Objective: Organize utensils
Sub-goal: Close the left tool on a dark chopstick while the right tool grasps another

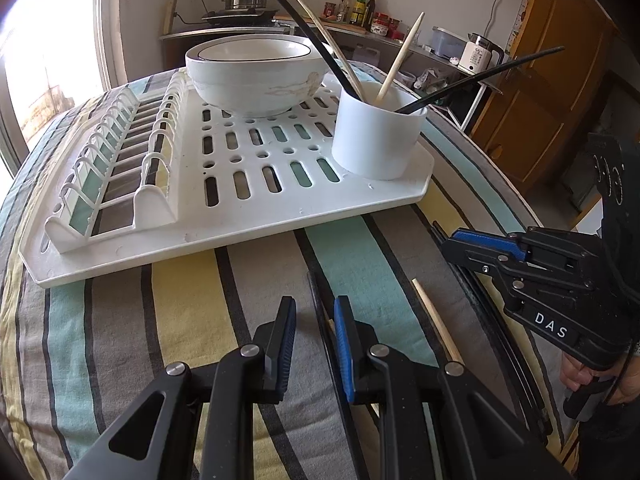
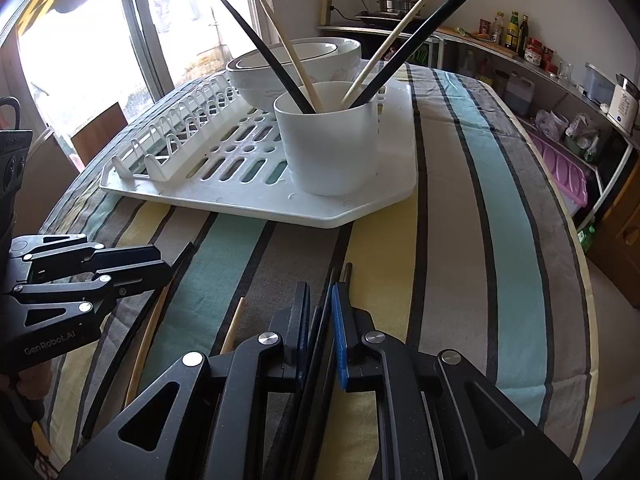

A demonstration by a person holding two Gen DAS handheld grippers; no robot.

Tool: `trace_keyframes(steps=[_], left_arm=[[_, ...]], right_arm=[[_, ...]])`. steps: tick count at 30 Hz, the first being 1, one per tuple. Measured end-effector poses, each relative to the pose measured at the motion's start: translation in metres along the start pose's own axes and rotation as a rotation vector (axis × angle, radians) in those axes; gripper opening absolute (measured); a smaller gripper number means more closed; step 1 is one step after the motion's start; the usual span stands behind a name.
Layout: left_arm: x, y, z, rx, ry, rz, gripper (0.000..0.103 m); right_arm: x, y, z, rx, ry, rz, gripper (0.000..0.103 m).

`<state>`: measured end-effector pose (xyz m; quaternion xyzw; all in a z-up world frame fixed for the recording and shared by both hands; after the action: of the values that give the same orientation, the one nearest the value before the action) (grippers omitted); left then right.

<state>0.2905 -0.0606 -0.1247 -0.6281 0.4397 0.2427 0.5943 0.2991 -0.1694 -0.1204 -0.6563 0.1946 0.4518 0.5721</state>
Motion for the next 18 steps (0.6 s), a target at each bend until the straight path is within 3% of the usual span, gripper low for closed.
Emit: trace_keyframes(steps=[18], left_arm=[[0.0038,-0.0054,-0.0018,0.046,-0.060,0.007,0.019]], right_arm=[[0.0110,-0.0030,-0.0009,-0.015,0.019,0.042,0.008]])
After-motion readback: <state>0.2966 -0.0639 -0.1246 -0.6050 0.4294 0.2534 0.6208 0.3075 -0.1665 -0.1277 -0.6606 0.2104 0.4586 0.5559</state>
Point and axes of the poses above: each gripper's, at about its wrist camera, not at the fingertips, and x roughly the way its jaws point, z to its left, y to its underside, the point moved 10 cm from there along x, roughly the way its jaws point, and after that the axes turned 2 degrees about -x, right-handed, at the moved point
